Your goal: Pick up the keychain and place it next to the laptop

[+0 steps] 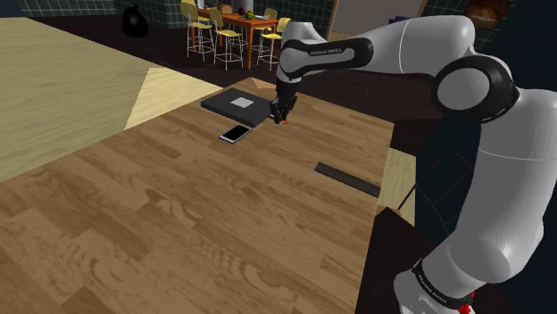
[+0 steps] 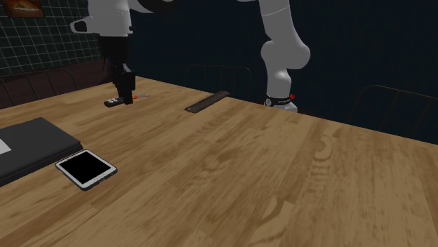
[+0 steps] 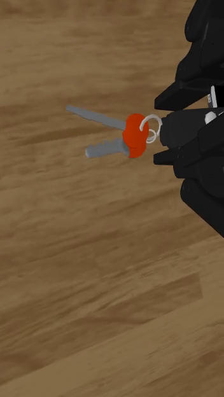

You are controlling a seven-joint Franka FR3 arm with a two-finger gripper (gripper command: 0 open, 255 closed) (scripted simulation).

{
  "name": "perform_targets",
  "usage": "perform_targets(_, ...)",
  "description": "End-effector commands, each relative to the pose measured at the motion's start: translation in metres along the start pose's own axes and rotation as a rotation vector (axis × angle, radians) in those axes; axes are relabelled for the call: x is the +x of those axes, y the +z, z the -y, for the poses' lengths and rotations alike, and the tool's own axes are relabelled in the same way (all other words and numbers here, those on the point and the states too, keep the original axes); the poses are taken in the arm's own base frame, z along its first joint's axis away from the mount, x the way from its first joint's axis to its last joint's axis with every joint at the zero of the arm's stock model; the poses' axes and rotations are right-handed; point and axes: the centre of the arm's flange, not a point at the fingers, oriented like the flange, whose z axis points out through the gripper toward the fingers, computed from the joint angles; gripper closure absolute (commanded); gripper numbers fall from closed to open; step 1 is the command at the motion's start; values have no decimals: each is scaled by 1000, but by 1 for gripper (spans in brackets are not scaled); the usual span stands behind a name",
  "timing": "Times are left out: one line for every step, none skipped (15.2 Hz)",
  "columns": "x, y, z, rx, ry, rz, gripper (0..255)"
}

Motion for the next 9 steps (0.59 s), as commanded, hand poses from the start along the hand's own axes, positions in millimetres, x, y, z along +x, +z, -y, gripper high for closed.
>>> perform_targets(2,1,-25,0,-1,0,255)
perform_targets(4,1,-39,0,-1,0,255)
perform_targets(6,1,-52,0,-1,0,255)
perform_targets(7,1,-65,0,-1,0,255)
perform_targets(9,1,-78,0,-1,0,255)
perform_targets(11,1,-91,0,-1,0,255)
perform_targets(12,1,-100,0,-1,0,255)
perform_targets(12,7,-100,0,-1,0,255)
perform_targets(11,12,-100,0,-1,0,255)
